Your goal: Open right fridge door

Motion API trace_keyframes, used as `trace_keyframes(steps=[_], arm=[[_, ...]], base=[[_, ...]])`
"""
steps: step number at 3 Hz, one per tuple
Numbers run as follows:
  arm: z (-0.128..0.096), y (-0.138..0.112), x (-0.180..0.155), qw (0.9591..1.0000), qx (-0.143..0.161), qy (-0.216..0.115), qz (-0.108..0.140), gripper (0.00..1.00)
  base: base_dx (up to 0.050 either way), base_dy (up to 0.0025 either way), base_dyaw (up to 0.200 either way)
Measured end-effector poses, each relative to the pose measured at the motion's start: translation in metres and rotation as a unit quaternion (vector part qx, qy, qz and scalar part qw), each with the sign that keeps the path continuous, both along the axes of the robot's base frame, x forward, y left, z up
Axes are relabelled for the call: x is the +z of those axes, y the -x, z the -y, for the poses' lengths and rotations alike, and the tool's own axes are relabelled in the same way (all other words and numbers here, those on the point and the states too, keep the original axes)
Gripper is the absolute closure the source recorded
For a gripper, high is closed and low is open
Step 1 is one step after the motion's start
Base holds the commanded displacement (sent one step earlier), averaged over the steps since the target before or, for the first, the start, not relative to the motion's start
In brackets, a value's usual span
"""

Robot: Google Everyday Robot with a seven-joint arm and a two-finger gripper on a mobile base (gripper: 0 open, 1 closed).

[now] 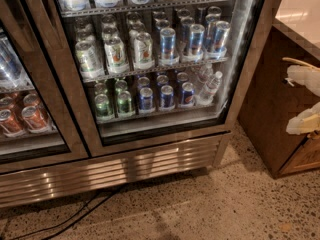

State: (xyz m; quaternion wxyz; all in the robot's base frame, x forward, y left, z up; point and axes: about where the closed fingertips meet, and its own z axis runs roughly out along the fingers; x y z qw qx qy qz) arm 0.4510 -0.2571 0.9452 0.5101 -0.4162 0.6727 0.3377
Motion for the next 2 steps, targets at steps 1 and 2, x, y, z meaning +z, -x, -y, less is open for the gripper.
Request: trace_keyframes(steps=[1,2], arm=[[-0.012,-0.008,0.011,0.9997,-0.003,0.008,0.023,0.00],[-0.044,-0.018,0.023,0.9987,0.022,0.010,0.046,0.00]], base=[[0.000,0.00000,0.000],[0.000,0.00000,0.000]])
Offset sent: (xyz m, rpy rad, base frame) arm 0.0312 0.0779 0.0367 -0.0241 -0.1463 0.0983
